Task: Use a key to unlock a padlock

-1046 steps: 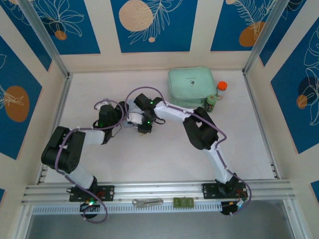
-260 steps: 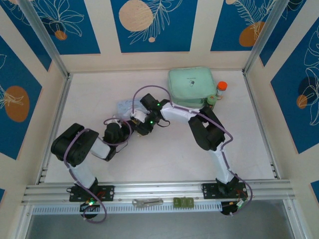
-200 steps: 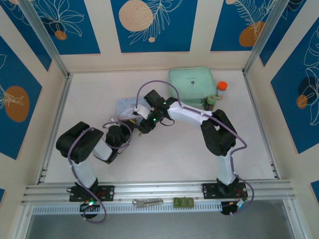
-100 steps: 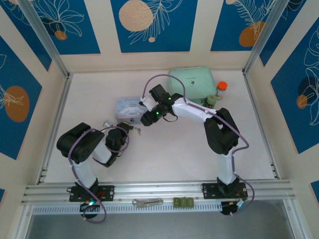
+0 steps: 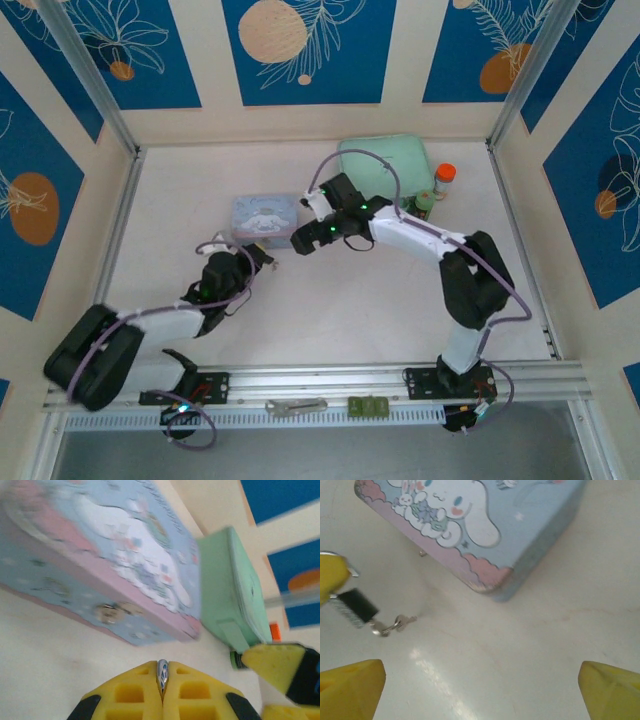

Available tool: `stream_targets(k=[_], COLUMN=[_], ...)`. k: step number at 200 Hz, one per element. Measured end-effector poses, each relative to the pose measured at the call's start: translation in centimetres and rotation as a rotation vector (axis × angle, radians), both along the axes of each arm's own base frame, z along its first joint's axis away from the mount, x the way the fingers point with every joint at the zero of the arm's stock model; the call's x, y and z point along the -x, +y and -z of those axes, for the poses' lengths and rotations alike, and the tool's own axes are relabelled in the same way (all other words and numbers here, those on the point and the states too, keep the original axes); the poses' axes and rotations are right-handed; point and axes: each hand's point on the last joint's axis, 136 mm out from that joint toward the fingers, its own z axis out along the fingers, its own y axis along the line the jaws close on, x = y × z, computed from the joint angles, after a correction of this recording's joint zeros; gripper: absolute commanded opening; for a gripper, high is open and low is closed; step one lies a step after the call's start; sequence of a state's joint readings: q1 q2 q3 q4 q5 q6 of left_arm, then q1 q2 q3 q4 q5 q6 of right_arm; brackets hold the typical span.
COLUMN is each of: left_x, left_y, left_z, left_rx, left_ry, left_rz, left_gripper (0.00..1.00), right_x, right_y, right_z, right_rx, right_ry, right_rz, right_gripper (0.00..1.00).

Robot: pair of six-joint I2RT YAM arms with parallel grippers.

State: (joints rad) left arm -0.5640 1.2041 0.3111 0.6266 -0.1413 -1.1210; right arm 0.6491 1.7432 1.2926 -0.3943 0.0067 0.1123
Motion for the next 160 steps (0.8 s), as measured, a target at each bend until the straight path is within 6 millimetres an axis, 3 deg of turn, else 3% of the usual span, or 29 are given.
stream_targets(k=[27,52,78,111,160], left_x=[1.1,2.3,4.2,6.6,6.8], left_y=[-2.1,-4.1,-7.2,-10.8,-15.2], left_z=[-3.3,-3.9,-2.5,1.0,4.4], left_rx=[-0.097,-0.191,-0.288,-0.406,-0.5], left_ry=[-0.008,0.037,0.117,0.225,0.3], left_rz=[0.127,0.235,0.359,0.494,0.596], left_gripper=[0.0,0.0,0.0,0.0,0.0], right_x=[0.7,1.4,2.0,2.0,1.7], right_y=[-2.5,-4.8,-7.7,-11.7,-14.8], right_z=[-0.6,-0.6,-0.4,-0.7,-0.8], right_rx=[-0.005,-0.004,0.005,-0.012,-0.04], right_ry=[-0.006,-0.011,-0.016,-0.028,-0.052], right_rz=[0.088,0.167,0.26,0.387,0.495], right_gripper=[0.99,0.99,0.99,0.99,0.99])
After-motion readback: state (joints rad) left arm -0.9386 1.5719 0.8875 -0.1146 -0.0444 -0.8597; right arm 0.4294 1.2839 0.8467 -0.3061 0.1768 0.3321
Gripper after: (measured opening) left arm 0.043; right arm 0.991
